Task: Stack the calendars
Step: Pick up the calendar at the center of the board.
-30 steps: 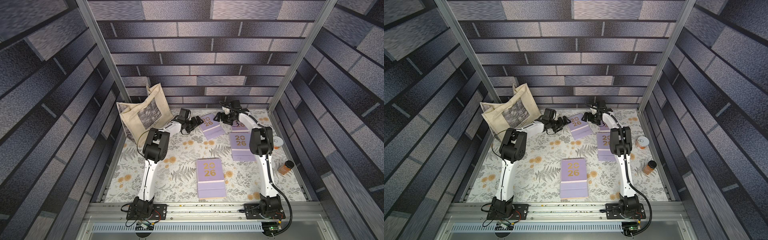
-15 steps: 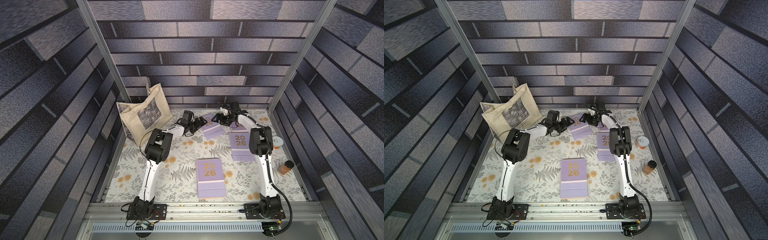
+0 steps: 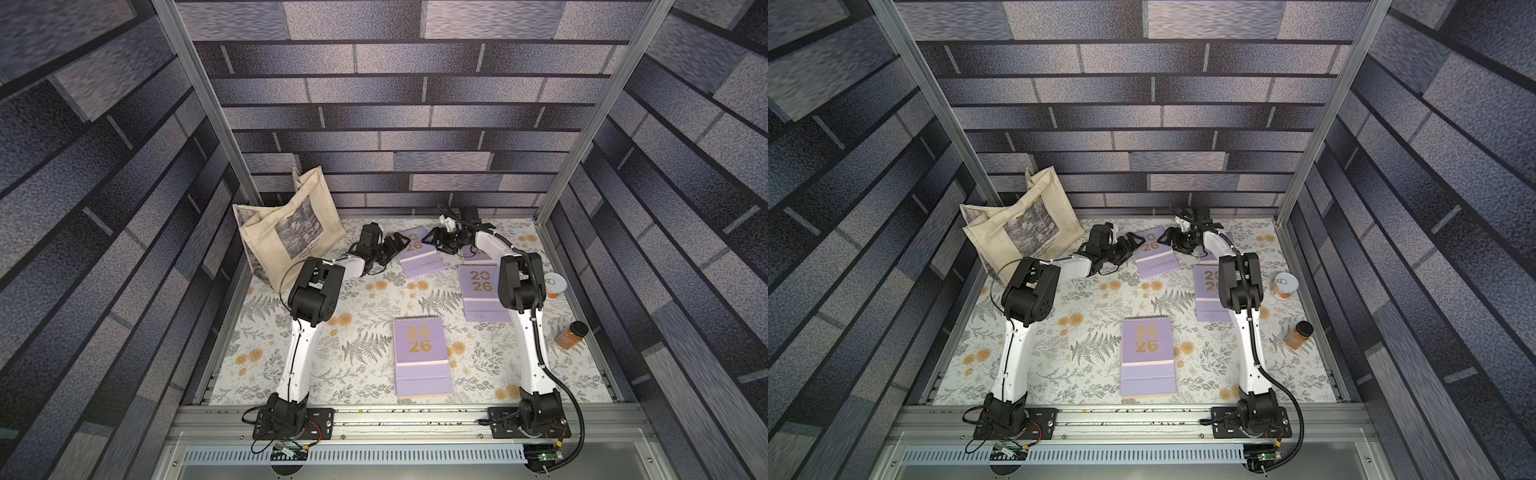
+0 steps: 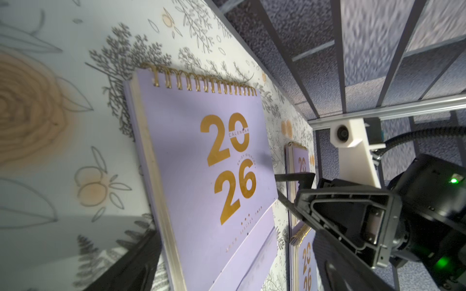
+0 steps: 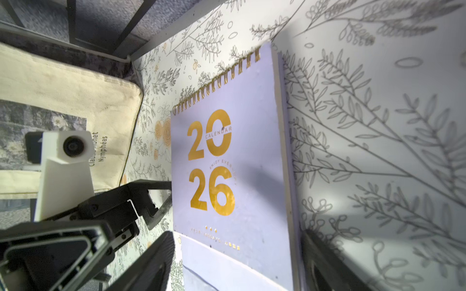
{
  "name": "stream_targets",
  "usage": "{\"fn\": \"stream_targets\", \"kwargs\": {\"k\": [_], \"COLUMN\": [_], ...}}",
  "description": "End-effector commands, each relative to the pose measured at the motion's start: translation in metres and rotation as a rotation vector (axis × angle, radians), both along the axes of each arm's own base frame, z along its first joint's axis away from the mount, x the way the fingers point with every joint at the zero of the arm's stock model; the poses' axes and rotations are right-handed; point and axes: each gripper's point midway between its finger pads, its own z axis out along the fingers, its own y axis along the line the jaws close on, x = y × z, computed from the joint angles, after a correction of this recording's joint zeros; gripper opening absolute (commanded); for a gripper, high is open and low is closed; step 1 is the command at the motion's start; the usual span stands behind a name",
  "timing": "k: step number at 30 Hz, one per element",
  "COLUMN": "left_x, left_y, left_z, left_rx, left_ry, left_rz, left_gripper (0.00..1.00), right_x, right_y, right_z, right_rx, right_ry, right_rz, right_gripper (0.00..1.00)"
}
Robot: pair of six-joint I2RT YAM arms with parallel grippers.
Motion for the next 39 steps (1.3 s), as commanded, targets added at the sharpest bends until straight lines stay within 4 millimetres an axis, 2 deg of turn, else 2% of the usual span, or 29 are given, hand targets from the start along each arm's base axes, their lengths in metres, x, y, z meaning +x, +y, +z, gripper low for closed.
{"fn": "stream_targets", "kwargs": {"k": [1, 4, 6, 13, 22, 24, 29, 31, 34, 39], "left_x": [-0.001, -0.004, -0.007, -0.014, -0.017, -0.018, -0.022, -0.026, -0.032, -0.043], "left_y": [-0.002, -0.003, -0.002, -0.003, -0.004, -0.004, 0.001, 0.006, 0.013, 0.026], "left_z": [-0.006, -0.004, -0.005, -0.009, -0.006, -0.005, -0.004, -0.003, 0.008, 0.034], "left_rx": [-0.066, -0.050, -0.047, -0.050, -0.051, -0.049, -0.058, -0.062, -0.072, -0.075], "left_ry": [0.001, -0.003, 0.003, 0.019, 0.020, 0.019, 0.018, 0.018, 0.002, -0.047], "left_rz": [-0.013, -0.033, -0.045, -0.064, -0.086, -0.089, -0.094, -0.095, -0.099, -0.110], "left_gripper": [0.95, 0.96, 0.96, 0.96, 0.96, 0.96, 0.97, 0.97, 0.99, 1.00], "right_x": [-0.018, -0.022, -0.024, -0.033, -0.035, -0.035, -0.035, -0.035, -0.036, -0.033], "right_y": [0.010, 0.013, 0.015, 0.019, 0.022, 0.022, 0.024, 0.024, 0.023, 0.021], "right_z": [-0.024, -0.026, -0.026, -0.028, -0.016, -0.012, 0.000, 0.005, 0.019, 0.051], "right_rx": [0.053, 0.084, 0.109, 0.201, 0.261, 0.271, 0.326, 0.334, 0.346, 0.381], "right_ry": [0.095, 0.109, 0.115, 0.145, 0.116, 0.096, 0.065, 0.047, -0.001, -0.066], "right_rz": [0.033, 0.042, 0.043, 0.059, 0.071, 0.068, 0.066, 0.066, 0.070, 0.062], "right_gripper": [0.70, 0.55, 0.50, 0.48, 0.42, 0.39, 0.19, 0.14, 0.01, 0.00]}}
